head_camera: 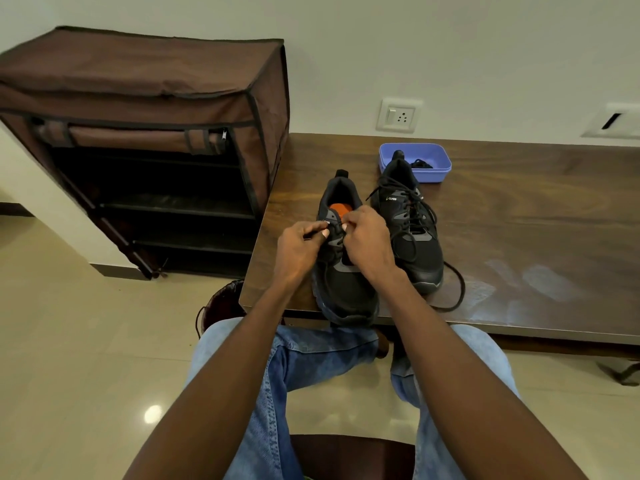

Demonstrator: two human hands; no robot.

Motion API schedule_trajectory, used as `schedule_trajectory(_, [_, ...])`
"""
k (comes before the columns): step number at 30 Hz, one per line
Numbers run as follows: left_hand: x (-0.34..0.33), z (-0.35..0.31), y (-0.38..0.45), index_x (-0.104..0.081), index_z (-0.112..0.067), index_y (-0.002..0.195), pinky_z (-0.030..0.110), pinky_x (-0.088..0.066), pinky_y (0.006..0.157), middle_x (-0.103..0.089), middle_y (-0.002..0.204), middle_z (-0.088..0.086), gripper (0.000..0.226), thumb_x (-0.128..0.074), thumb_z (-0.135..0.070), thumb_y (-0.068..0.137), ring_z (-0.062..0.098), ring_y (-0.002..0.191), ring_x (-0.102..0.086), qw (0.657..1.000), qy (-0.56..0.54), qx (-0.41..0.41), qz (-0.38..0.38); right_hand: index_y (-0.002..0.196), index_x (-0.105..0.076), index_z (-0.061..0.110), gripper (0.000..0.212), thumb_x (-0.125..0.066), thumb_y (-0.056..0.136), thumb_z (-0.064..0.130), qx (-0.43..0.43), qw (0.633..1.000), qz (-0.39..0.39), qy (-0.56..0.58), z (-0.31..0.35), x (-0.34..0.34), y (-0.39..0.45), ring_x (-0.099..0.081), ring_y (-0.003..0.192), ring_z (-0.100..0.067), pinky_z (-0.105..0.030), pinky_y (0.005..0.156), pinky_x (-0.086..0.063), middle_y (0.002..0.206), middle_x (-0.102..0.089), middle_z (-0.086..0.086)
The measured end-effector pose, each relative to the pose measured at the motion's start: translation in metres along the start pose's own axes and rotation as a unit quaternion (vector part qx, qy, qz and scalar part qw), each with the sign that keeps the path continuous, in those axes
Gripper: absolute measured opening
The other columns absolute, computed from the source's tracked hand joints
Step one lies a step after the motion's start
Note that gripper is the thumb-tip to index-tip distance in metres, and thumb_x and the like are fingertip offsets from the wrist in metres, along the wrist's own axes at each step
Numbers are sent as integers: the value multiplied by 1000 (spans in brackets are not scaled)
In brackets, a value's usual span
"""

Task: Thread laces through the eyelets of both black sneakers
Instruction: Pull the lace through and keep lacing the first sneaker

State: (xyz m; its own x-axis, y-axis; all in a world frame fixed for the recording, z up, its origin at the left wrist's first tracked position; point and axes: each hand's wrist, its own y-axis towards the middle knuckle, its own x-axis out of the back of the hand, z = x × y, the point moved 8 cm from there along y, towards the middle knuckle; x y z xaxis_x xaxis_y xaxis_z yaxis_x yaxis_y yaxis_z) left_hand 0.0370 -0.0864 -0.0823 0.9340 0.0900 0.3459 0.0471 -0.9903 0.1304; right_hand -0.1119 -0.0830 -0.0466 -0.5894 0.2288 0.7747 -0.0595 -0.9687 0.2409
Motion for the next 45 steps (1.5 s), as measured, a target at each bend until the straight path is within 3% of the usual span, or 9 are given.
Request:
schedule_trajectory(6, [-1,2,1,-72,-8,115,9,-49,86,-70,106,-3,22,-65,-9,94,-5,94,-62,1000,-13,-7,-7,95,-73,2,13,-61,96,6,-68,984,90,139,-19,-1,7,-59,92,-17,-32,84,-46,102,-68,-11])
schedule_trajectory(15, [-4,5,9,-71,-8,117,6,-48,83,-69,108,-3,24,-67,-10,93,-6,96,-61,999,-7,-8,34,87,-72,14,15,-67,90,0,-111,956,47,267,-30,-12,8,-62,80,-8,-26,80,-49,84,-67,3])
schedule_trajectory(20, [-5,5,6,-71,-7,117,4,-46,80,-67,106,-5,25,-66,-9,93,-8,93,-60,1000,-7,-2,29,94,-75,11,15,-62,92,3,-109,966,43,232,-31,-14,4,-68,95,-18,-35,89,-56,98,-73,-4])
schedule_trajectory(25, [-4,8,5,-72,-8,117,7,-49,82,-70,109,-1,26,-70,-12,91,-6,94,-63,999,-34,14,21,139,-55,20,53,-61,90,0,-112,961,19,252,-28,-6,1,-67,92,-13,-19,80,-52,94,-72,-8])
schedule_trajectory(33, [-5,2,0,-75,-10,107,25,-57,86,-74,101,-2,18,-69,-18,93,6,94,-69,997,-78,-18,-20,133,-60,18,43,-56,92,5,-120,962,56,240,-26,-1,1,-67,94,-10,-34,88,-56,106,-73,-3])
schedule_trajectory(37, [-4,-5,-5,-73,-8,101,20,-55,77,-71,96,-3,12,-65,-15,95,4,88,-67,996,-68,-39,-32,120,-70,21,33,-58,94,6,-51,986,-1,158,-22,10,7,-58,93,-11,-24,88,-49,108,-58,-2])
schedule_trajectory(39, [-2,-2,-6,-70,-7,100,19,-54,68,-72,92,1,11,-61,-13,97,3,79,-67,994,-100,2,-37,125,-69,19,30,-59,97,13,-39,991,18,123,-24,4,12,-52,101,-15,-26,96,-45,112,-45,-1])
schedule_trajectory(41, [0,1,-6,-63,-5,99,21,-53,61,-72,90,6,10,-54,-11,101,7,72,-68,982,-180,46,-46,129,-66,19,30,-58,100,18,-50,990,74,106,-30,-6,13,-50,113,-19,-29,101,-41,119,-45,-2])
schedule_trajectory(45, [31,13,-1,-51,-6,105,28,-55,58,-71,90,15,6,-45,-7,103,23,70,-70,909,-380,94,-141,120,-67,27,23,-55,101,23,-90,976,98,174,-37,-3,10,-57,95,-12,-29,83,-44,109,-63,4])
